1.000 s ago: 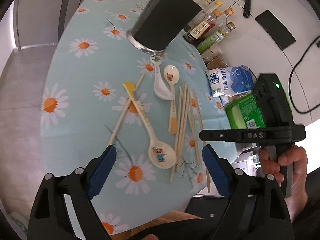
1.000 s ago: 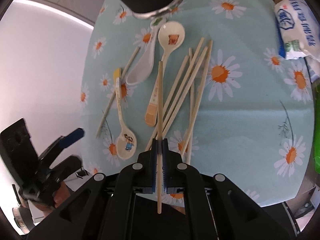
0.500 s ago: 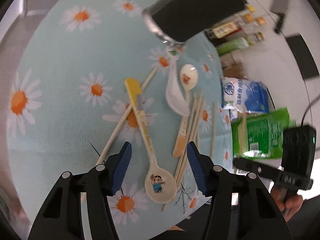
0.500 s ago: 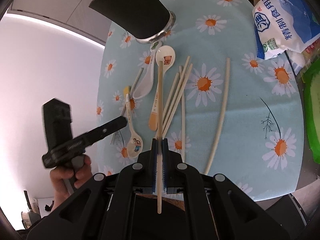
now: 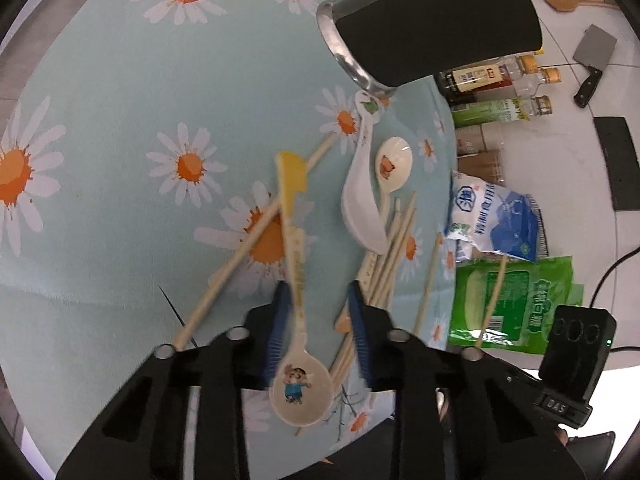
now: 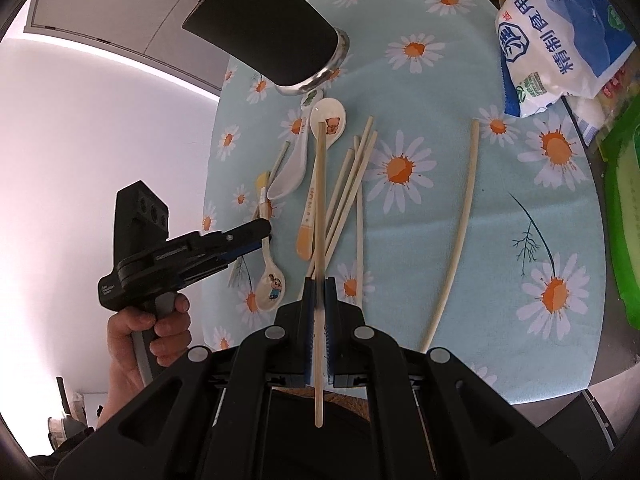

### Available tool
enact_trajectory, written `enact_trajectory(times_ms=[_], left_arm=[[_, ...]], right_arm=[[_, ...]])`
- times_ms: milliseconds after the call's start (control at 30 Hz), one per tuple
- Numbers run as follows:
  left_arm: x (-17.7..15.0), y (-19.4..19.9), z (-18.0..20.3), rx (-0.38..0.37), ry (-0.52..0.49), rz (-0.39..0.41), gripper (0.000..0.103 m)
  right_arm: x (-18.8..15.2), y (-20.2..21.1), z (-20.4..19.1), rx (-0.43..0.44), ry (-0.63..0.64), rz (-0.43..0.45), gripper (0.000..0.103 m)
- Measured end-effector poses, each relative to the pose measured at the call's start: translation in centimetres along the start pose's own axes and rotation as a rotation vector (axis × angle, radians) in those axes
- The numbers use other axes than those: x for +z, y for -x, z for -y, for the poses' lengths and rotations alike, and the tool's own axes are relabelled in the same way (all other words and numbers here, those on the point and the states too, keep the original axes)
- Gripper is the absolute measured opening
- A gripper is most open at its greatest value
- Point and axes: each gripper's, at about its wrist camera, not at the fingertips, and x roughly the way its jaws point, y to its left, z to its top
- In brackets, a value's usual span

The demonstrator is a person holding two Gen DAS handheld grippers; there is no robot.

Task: Organize utensils
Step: 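Grasp the yellow-handled cartoon spoon with the left tool while the right tool holds the chopstick, then lift and carry the spoon and chopstick over the black utensil holder with both tools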

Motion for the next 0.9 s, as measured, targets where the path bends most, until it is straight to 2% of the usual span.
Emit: enact_trajectory(times_ms=[67, 400, 900], left_arm=[[0.1, -0.2, -0.2, 0.031, 0.000, 0.010, 0.006], [-0.6, 0.3, 0.0, 0.036, -0.006, 0.055, 0.006], [-2.5, 4.0, 1.7, 0.039, -0.066, 0.210, 0.006]], right_arm=[[-0.2, 0.2, 0.2, 0.004, -0.001, -0.006, 0.006], [-0.2, 0.8, 0.8, 0.023, 0.019, -0.010, 0.006], [1.1, 0.0, -1.3, 0.137, 0.147, -0.014, 0.006]])
